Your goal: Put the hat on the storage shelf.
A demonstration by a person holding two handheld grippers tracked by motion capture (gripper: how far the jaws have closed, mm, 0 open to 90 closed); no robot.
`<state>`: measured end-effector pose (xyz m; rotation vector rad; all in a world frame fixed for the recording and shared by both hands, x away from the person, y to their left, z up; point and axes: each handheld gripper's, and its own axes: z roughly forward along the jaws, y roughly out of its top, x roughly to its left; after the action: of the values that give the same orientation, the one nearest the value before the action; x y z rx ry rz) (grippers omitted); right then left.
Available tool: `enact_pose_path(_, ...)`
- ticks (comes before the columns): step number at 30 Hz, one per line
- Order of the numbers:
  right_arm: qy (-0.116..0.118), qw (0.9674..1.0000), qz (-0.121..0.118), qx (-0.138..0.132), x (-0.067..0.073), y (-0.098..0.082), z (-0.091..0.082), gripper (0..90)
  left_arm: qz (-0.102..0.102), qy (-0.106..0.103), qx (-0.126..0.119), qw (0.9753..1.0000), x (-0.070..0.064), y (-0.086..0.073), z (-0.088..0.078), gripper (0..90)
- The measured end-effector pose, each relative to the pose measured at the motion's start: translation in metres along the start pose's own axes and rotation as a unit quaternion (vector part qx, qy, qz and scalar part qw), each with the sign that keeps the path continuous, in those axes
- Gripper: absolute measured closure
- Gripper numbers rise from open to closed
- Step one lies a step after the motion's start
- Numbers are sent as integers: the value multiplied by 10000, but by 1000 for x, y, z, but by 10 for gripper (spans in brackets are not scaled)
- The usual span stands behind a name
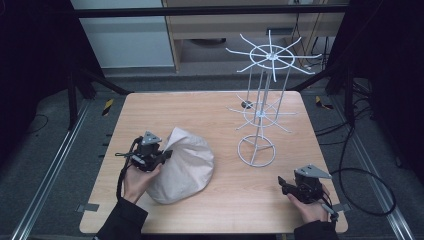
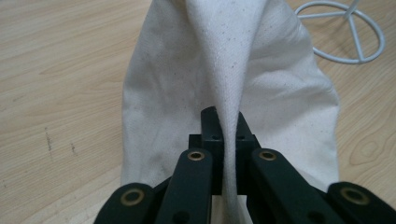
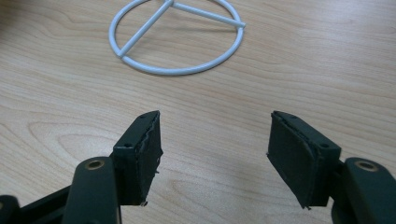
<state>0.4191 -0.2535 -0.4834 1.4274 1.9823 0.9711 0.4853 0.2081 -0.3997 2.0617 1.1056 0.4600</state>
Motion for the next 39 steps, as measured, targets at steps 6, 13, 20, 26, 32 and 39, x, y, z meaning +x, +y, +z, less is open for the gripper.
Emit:
enact_pose_path(6, -24, 10000, -2, -38, -3, -1, 1, 345, 14, -79, -326, 9994, -7, 3, -17, 886)
enact_pose_path(13, -38, 10000, 2, -53, -4, -2, 1, 341, 108, -176, -617, 9979, -11, 8, -36, 887)
enact_pose_path(20, -57, 9999, 5, -83, -4, -2, 1, 333, 115, -247, -1040, 9942, -17, 12, -57, 887)
enact_pose_path(26, -58, 9999, -7, -117, -4, -2, 2, 311, 48, -255, -1401, 9898, -17, 12, -69, 887)
enact_pose_path(32, -60, 9999, -9, -135, -4, -2, 2, 303, -57, -232, -1760, 9841, -16, 12, -79, 887)
enact_pose_path(39, -43, 9999, -13, -151, -5, -3, 2, 299, -161, -221, -1993, 9796, -14, 13, -90, 887)
